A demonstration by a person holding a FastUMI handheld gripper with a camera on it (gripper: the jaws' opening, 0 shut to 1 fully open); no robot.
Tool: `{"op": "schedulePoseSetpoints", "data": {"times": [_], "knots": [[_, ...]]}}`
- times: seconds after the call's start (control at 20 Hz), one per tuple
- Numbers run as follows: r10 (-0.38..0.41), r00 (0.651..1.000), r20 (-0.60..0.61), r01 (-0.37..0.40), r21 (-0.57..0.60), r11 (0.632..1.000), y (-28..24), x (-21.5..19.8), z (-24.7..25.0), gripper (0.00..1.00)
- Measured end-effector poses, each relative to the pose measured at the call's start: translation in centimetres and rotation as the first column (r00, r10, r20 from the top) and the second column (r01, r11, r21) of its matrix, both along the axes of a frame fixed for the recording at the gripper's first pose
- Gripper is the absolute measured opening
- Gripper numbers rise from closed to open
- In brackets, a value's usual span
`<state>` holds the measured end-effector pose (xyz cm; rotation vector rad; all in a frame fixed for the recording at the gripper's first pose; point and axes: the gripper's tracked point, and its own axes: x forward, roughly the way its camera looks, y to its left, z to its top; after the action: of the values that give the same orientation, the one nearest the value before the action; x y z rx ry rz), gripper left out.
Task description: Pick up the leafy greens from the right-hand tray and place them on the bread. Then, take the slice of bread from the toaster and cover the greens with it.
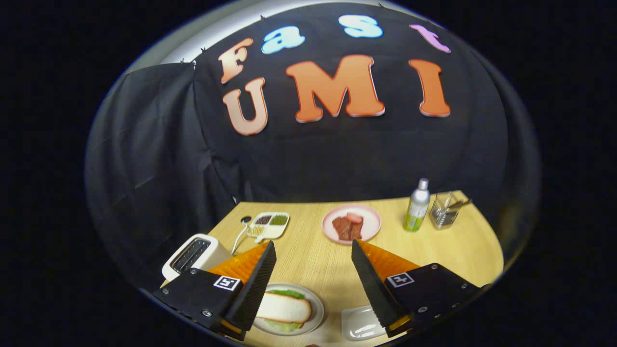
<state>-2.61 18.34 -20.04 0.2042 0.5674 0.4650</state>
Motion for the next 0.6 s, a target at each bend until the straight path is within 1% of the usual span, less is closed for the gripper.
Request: {"op": "schedulePoseSetpoints", "data": {"times": [0.15,0.25,0.35,0.4,0.6], "knots": [[-0.066,0.986,0.154,0.066,0.003,0.998,-2.5,2.1,6.0,0.98],[-0.099,0.967,0.233,0.104,-0.009,0.995,-4.4,2.9,8.9,0.98],[-0.145,0.944,0.296,0.156,-0.015,0.988,-6.7,3.6,12.1,0.98],[-0.167,0.932,0.320,0.178,-0.006,0.984,-7.4,3.7,13.5,0.98],[-0.206,0.920,0.334,0.215,0.010,0.977,-9.0,3.1,15.9,0.98]]}}
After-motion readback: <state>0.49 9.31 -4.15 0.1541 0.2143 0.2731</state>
